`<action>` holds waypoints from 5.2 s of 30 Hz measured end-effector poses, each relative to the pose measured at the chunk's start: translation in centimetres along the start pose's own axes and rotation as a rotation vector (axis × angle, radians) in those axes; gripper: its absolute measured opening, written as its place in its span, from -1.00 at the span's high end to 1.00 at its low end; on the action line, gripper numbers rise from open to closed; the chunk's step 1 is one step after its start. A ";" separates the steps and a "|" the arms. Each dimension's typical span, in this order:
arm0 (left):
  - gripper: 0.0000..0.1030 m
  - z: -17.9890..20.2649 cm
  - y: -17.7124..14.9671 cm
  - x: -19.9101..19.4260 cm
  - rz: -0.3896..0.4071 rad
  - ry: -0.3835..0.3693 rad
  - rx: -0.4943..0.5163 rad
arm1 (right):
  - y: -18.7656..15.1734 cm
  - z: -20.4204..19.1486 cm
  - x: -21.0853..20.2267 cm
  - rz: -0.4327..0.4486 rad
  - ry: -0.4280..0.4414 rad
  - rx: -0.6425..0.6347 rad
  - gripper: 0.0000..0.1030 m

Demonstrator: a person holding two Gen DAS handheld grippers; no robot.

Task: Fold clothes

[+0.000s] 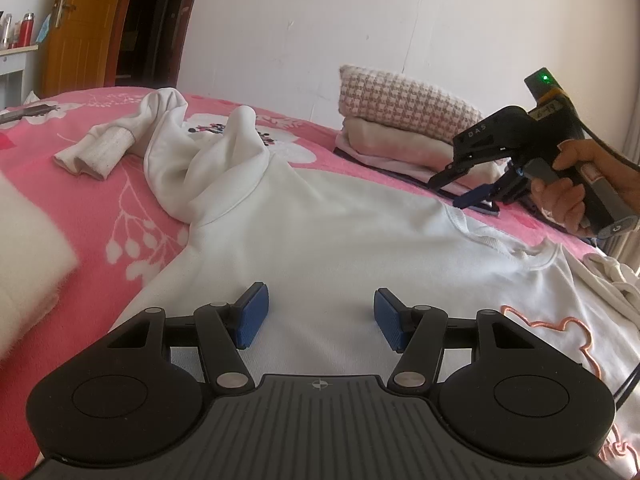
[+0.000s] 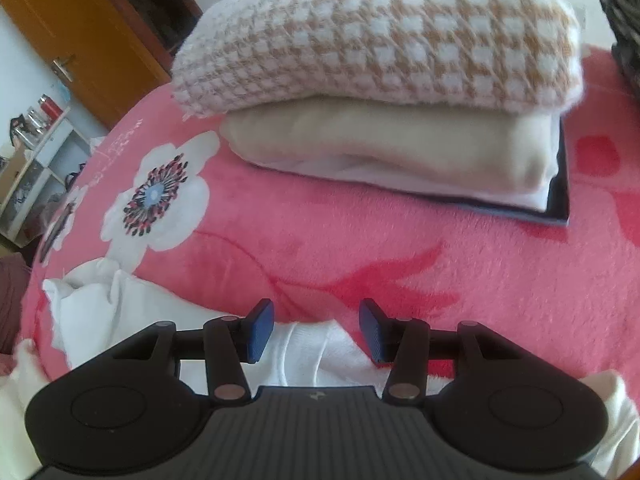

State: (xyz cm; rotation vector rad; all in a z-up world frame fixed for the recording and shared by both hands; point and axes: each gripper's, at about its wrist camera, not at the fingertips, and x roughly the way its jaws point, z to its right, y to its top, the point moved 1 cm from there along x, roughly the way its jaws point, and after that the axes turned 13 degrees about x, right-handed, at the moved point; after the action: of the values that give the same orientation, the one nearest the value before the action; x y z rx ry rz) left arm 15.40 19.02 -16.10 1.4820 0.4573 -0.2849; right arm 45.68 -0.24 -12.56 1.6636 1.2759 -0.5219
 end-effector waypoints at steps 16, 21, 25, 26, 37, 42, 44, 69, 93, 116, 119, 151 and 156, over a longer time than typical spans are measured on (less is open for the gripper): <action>-0.14 0.0 0.0 0.0 0.001 0.001 -0.003 | -2.4 1.0 -0.6 -0.034 0.014 -0.361 0.05; -0.14 0.0 0.0 0.0 0.001 0.002 -0.002 | -2.8 0.6 0.1 -0.026 0.029 -0.408 0.05; -0.14 0.0 0.0 0.0 0.001 0.001 -0.002 | -3.0 -0.1 1.1 0.005 0.026 -0.441 0.05; -0.14 -0.1 0.0 0.0 0.001 0.001 -0.002 | -3.1 -0.3 1.3 0.013 0.026 -0.449 0.06; -0.14 0.0 0.0 -0.1 0.001 0.001 -0.002 | -7.4 -4.5 1.5 0.294 -0.200 -0.821 0.86; -0.14 0.0 0.0 -0.2 0.000 0.001 -0.003 | -9.4 -5.1 4.5 0.300 -0.306 -0.948 0.78; -0.14 0.0 0.1 -0.2 0.000 0.001 -0.003 | -7.7 -4.8 3.5 0.252 -0.247 -0.852 0.69; -0.14 0.0 0.1 0.2 -0.001 0.004 0.000 | -0.5 6.8 -6.1 0.189 -0.271 -0.026 1.00; -0.23 3.7 2.6 0.4 -0.039 -0.112 -0.051 | -8.5 24.3 -22.0 0.228 -0.435 0.442 -0.51; -0.25 6.0 -0.1 1.4 -0.016 -0.134 -0.003 | -17.5 29.2 -29.7 0.749 -0.615 0.778 0.76; -0.25 6.0 -0.1 1.4 -0.014 -0.133 -0.002 | -17.0 23.4 -29.6 0.762 -0.589 0.449 0.75; -0.29 5.6 -0.5 1.5 0.002 -0.152 -0.022 | -7.5 20.0 -13.4 0.269 -0.118 0.388 0.75; -0.29 5.4 -0.5 1.5 0.003 -0.159 -0.033 | -4.6 23.8 -16.8 0.449 -0.322 0.575 0.47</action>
State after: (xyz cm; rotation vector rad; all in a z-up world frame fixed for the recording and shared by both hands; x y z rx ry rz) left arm 17.12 13.71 -17.04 1.4158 0.3300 -0.3882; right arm 40.09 -29.19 -12.46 2.1482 0.5083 -0.8856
